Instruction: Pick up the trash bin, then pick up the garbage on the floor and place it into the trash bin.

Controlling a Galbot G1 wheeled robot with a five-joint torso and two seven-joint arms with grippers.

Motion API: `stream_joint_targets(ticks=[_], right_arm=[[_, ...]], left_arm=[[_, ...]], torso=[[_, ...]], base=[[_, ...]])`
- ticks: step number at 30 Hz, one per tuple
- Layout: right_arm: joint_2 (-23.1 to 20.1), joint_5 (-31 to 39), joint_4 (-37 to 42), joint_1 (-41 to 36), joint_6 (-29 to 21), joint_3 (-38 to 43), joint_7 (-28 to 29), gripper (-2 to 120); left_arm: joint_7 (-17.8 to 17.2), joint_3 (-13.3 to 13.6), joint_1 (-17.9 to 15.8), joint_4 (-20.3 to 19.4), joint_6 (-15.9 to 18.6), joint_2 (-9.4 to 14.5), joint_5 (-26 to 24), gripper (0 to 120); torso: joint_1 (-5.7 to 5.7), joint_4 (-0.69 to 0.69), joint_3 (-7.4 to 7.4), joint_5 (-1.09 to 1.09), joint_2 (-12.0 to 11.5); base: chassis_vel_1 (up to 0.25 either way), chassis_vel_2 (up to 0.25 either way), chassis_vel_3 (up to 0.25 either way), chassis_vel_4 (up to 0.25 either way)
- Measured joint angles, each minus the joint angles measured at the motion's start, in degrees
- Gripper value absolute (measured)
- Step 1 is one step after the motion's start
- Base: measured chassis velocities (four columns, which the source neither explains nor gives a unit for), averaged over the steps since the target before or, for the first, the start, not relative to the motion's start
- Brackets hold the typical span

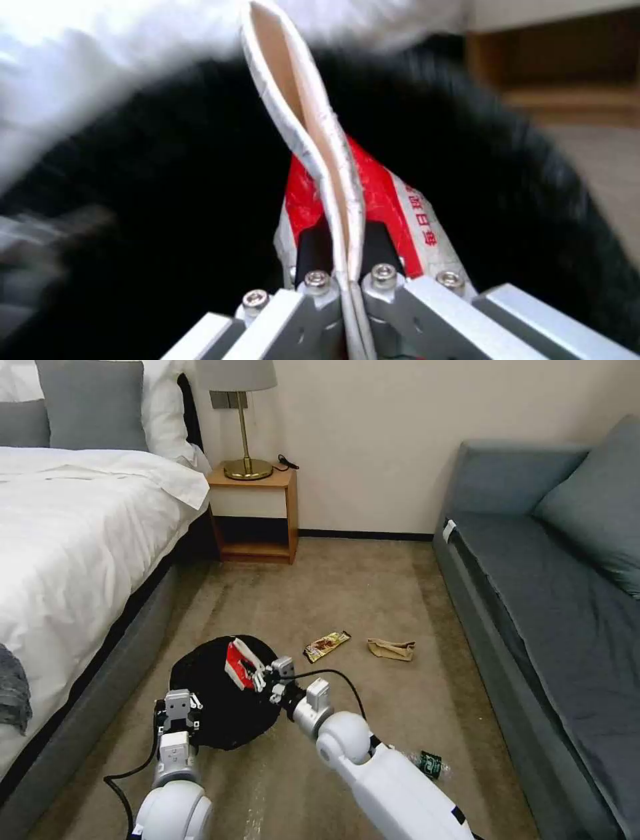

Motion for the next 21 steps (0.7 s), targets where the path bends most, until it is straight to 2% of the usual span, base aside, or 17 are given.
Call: stream_joint_targets(ticks=[1, 4, 5, 8, 11, 13, 19, 20, 21], right_arm=[[0.49, -0.14, -1.00, 0.41, -0.68, -0.81, 3.23, 6], [1.11, -0.15, -1.96, 1.33, -1.48, -1.18, 5.48, 19], [1.11, -0.15, -1.96, 1.33, -1.48, -1.18, 5.48, 19], [0.94, -0.27, -1.98, 1.93, -1.58, -1.23, 5.70, 32], [0.61, -0.37, -1.84, 2.08, -1.60, -1.32, 5.86, 39], [-0.10, -0.58, -1.14, 2.04, -1.66, -1.43, 6.01, 52], [-1.25, -0.70, 0.55, 1.53, -1.71, -1.39, 6.28, 65], [-2.18, -1.04, 1.93, 1.27, -2.12, -1.24, 6.60, 75], [-2.78, -1.60, 2.76, 1.13, -2.58, -1.11, 6.81, 76]], left_arm=[[0.31, 0.26, 0.02, -0.18, 0.00, 0.03, 0.29, 1], [0.67, 0.59, -0.06, -0.37, 0.00, 0.06, 0.61, 1], [0.67, 0.59, -0.06, -0.37, 0.00, 0.06, 0.61, 1], [0.73, 0.63, -0.42, -0.12, 0.03, 0.08, 0.75, 1], [0.73, 0.63, -0.55, 0.17, 0.03, 0.08, 0.76, 1], [0.74, 0.56, -0.77, 0.55, 0.06, 0.07, 0.76, 1], [0.74, 0.31, -0.95, 0.73, 0.10, 0.13, 0.76, 1], [0.73, 0.05, -0.99, 0.76, 0.10, 0.30, 0.76, 1], [0.73, -0.10, -0.99, 0.77, 0.10, 0.41, 0.76, 1]], torso=[[0.00, 0.01, 0.00, 0.01, 0.00], [0.00, 0.00, 0.00, 0.01, 0.00], [0.00, 0.00, 0.00, 0.01, 0.00], [0.00, 0.00, 0.00, 0.02, 0.00], [0.00, 0.00, 0.00, 0.01, 0.00], [0.00, 0.00, 0.00, 0.01, 0.00], [0.00, 0.00, 0.00, 0.01, 0.00], [0.00, 0.01, 0.00, 0.01, 0.00], [0.00, 0.00, 0.00, 0.02, 0.00]], base=[[0.000, 0.000, 0.000, 0.000], [0.000, 0.000, 0.000, 0.000], [0.000, 0.000, 0.000, 0.000], [0.000, 0.000, 0.000, 0.000], [0.000, 0.000, 0.000, 0.000], [0.000, 0.000, 0.000, 0.000], [0.000, 0.000, 0.000, 0.000], [0.000, 0.000, 0.000, 0.000], [0.000, 0.000, 0.000, 0.000]])
